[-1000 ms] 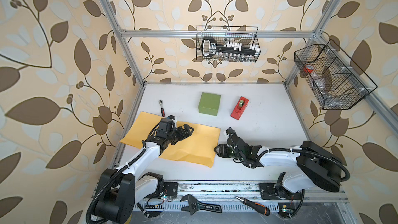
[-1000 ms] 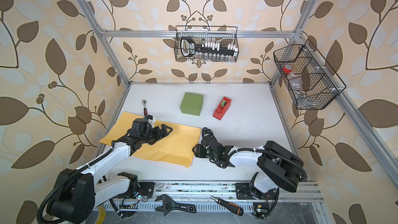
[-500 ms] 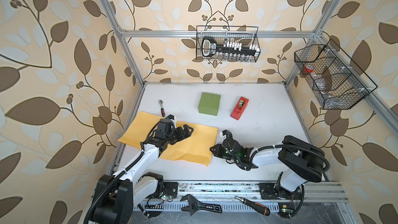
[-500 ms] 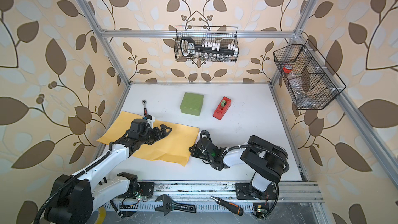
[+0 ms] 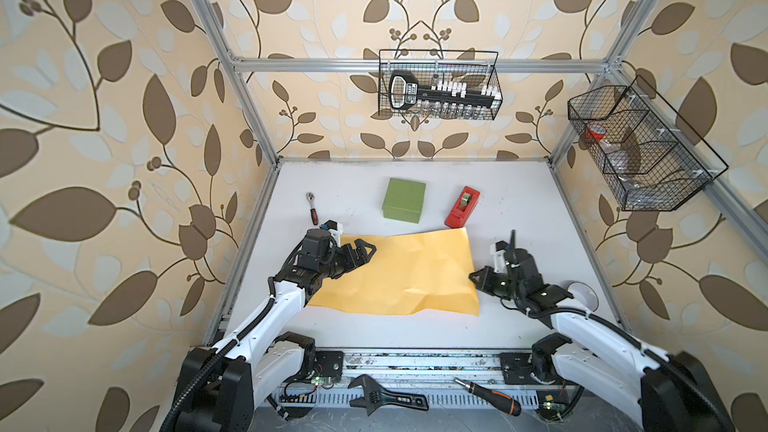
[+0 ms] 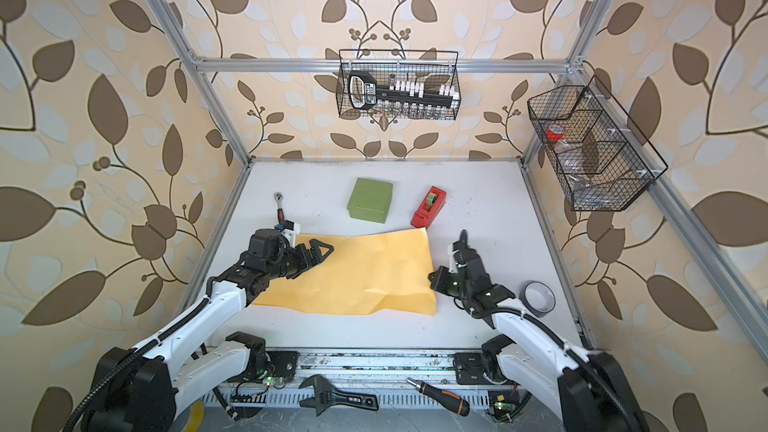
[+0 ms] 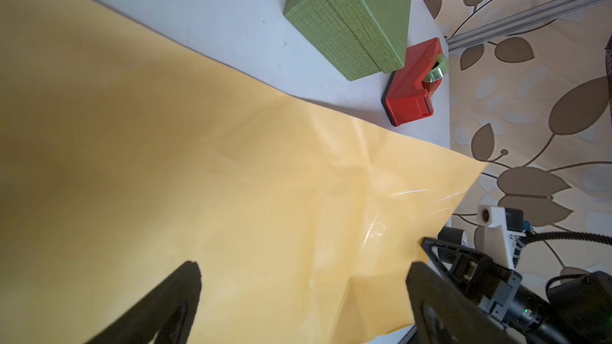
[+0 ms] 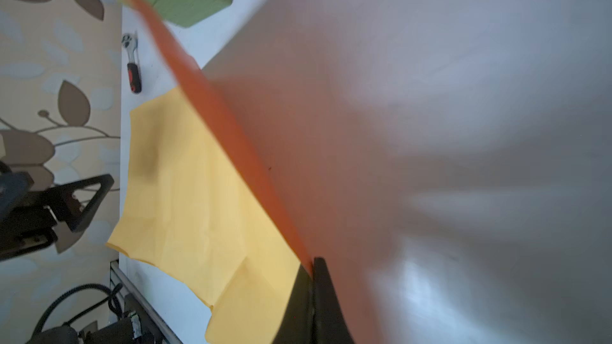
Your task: Wrap the gift box in paper
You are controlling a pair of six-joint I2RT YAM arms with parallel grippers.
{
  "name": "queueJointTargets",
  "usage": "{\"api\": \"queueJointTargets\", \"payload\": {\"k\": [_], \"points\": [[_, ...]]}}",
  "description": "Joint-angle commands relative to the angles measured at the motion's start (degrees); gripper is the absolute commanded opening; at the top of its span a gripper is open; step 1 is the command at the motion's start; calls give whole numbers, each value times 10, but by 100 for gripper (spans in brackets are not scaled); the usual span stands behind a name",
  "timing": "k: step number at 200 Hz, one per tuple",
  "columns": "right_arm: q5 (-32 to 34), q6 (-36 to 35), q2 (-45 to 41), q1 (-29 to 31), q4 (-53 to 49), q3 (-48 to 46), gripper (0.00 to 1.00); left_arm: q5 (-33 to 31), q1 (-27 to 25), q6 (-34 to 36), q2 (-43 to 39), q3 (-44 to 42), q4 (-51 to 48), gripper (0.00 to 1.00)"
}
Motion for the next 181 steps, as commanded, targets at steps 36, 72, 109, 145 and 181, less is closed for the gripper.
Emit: {"api": "queueJointTargets", "payload": {"k": [36, 72, 109, 145, 181], "points": [[-111, -90, 45, -163, -126, 41, 0, -1, -24, -3, 79, 13, 30, 97], [-97, -112, 69, -210, -132, 49, 0, -20, -43, 6, 141, 9, 50, 97], [-63, -118, 86, -231, -113, 53, 0, -15, -76, 8, 174, -4, 58, 94], [-22, -130, 83, -273, -98, 66, 9, -13, -142, -10, 168, -29, 63, 93], [16, -140, 59, -316, -88, 99, 34, 0, -184, -56, 134, -67, 81, 91]]}}
